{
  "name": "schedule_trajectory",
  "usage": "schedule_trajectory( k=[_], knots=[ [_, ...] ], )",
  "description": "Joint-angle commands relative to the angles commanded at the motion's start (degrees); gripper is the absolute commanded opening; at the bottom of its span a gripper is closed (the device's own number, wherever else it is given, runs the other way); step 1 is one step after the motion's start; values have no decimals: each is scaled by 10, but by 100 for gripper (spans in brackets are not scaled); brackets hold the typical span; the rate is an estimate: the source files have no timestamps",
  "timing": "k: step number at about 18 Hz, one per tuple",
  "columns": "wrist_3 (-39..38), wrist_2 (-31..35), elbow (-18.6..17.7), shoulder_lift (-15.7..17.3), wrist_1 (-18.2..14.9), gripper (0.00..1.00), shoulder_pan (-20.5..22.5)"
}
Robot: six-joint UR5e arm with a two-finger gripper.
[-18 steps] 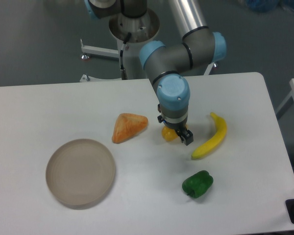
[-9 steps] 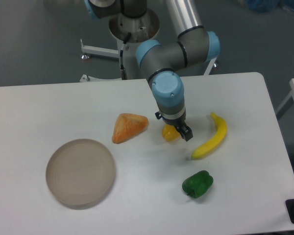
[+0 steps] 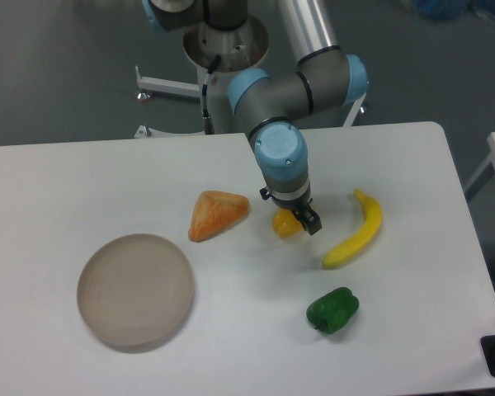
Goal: Pick up the yellow pepper from the table
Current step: 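Close the gripper fingers around the yellow pepper, then lift the held yellow pepper and carry it toward the banana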
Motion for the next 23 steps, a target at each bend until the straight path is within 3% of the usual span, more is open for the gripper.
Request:
schedule_trajectory(
  k=[5,8,11,17,23],
  knots=[
    [-3,-2,-5,-2,1,98,0],
    [-4,-3,-3,-1,-1,75,1],
    [-2,-3,1,-1,-2,64,4],
    [-1,-7,31,0,-4,55,9],
    [1,-18,81,-3,-11,55,11]
  ],
)
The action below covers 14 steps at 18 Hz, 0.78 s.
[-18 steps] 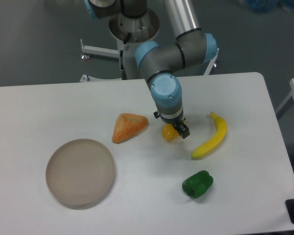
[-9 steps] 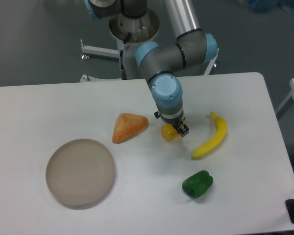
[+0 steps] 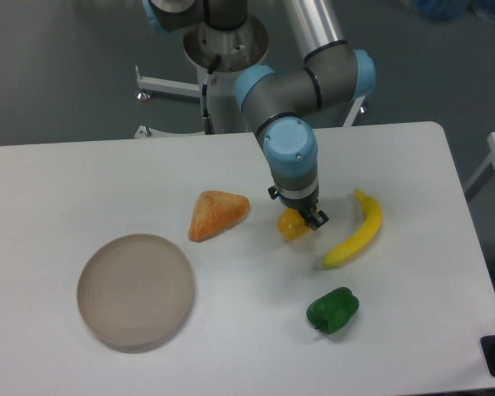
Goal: Pick up the yellow pepper from the table
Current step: 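Lift the held yellow pepper and carry it toward the banana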
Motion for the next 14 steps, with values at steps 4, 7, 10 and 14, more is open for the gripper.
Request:
schedule_trajectory(
  k=[4,7,10,14],
  knots=[
    [1,-55,68,-18,0,55,17],
    [1,-70,106,-46,1,54,26],
    [1,-70,137,-69,1,55,27],
    [1,-71,144,-75,4,55,27]
  ],
)
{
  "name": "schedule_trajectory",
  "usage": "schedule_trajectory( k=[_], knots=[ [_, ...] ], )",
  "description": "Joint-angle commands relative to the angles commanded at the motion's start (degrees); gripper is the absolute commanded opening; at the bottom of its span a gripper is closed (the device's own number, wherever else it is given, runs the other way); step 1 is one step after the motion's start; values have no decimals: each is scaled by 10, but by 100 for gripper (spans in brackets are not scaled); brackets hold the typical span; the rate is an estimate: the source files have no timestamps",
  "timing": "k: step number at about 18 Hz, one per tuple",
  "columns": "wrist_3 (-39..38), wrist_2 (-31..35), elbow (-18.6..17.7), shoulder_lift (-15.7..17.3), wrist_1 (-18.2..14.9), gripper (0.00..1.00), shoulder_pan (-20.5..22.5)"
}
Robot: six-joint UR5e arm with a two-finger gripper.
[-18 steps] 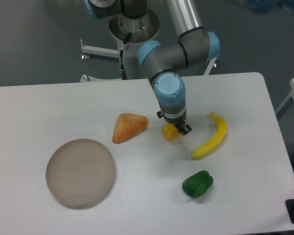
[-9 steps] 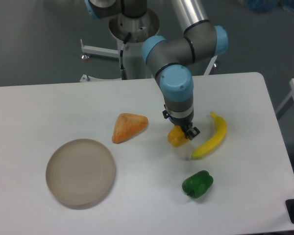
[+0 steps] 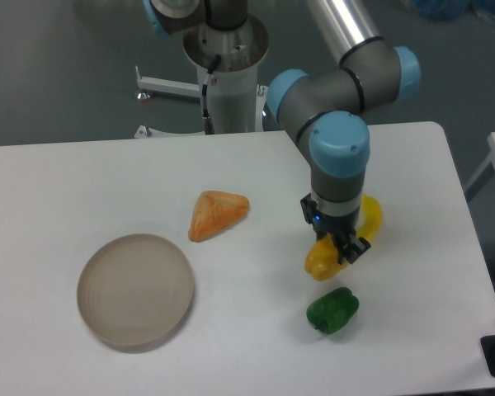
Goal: Pick up the yellow pepper from the table
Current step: 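Lift the held yellow pepper and carry it toward the banana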
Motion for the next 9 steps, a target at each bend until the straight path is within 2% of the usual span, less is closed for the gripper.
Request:
schedule_trajectory(
  k=[9],
  knots=[
    [-1,1,-3,-3,3,55,0]
  ],
)
